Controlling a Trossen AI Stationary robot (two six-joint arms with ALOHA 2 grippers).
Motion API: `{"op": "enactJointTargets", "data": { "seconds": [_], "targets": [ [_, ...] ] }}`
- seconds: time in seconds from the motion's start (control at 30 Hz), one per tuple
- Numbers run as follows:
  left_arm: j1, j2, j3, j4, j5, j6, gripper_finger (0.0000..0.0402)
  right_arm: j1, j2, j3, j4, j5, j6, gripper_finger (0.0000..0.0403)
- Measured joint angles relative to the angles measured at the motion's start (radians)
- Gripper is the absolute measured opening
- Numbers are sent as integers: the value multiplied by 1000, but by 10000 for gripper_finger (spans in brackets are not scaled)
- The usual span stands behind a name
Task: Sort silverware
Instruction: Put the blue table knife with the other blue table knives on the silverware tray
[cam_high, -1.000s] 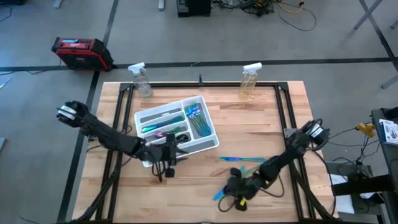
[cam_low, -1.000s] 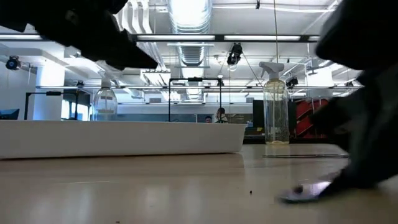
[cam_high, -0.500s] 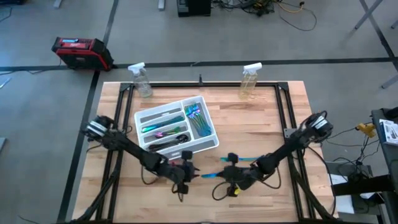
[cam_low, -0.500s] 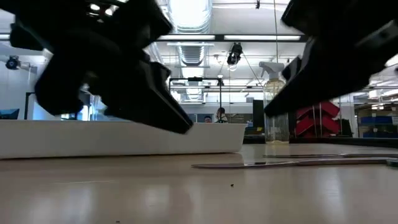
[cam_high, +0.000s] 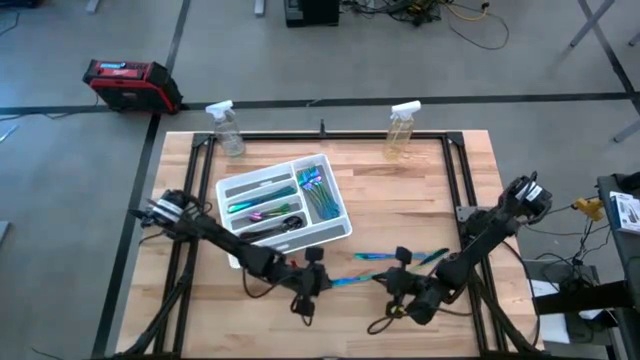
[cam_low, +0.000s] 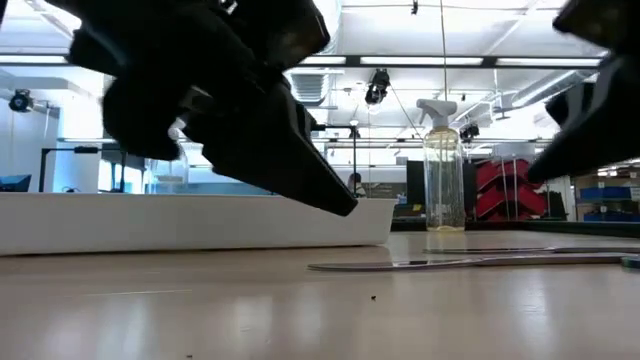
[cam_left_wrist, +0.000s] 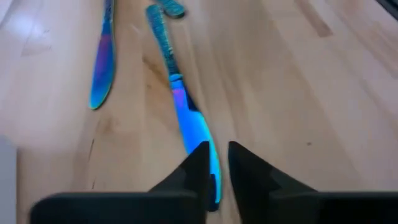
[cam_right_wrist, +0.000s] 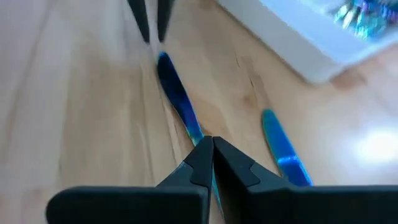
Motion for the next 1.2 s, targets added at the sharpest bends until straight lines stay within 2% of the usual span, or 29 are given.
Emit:
{"op": "enactJointTargets", "data": {
  "seconds": [0.07,0.13,0.37,0.5,0.6,0.73,0.93,1.03,1.2],
  "targets": [
    [14,7,0,6,45,-23,7,3,5,-21,6,-5,54,0],
    [26,19,0,9,92,-25,7,2,8,-46,3,-7,92,0],
    [54,85,2,36,96,-50,1,-7,7,-103,5,51,183,0],
    [57,95,6,-16,97,-80,1,-7,7,-115,5,60,198,4],
    [53,89,8,-99,96,-125,0,-6,7,-117,6,60,174,29],
    [34,86,1,-149,85,-151,0,-2,7,-119,39,61,63,92],
    [-6,76,-2,-196,77,-175,0,-16,15,-204,313,39,-142,175],
    [-18,60,-5,-213,83,-175,0,-24,15,-282,457,3,-149,191],
    [-20,9,-16,-226,104,-149,0,-24,16,-363,637,-28,-165,193]
  ]
}}
